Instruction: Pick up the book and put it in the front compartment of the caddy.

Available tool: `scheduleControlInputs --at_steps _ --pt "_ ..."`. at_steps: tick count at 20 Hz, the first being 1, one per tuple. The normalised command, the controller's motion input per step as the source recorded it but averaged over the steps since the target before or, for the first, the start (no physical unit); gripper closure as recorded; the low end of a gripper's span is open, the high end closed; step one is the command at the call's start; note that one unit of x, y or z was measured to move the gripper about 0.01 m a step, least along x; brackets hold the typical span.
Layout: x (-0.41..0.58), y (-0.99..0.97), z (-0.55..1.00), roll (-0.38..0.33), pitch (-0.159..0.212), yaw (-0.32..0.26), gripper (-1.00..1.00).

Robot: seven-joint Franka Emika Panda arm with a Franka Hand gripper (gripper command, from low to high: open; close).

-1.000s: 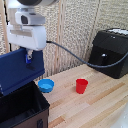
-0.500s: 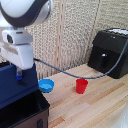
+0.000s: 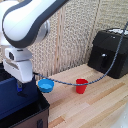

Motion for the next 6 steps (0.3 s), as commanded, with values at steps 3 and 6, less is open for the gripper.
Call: scheduleControlInputs --at_steps 3,6 --pt "0.143 -0.14 0.23 0.052 0.094 -0.009 -1.00" --pt "0.193 -0.22 0.32 -0.004 0.155 -0.017 -1.00"
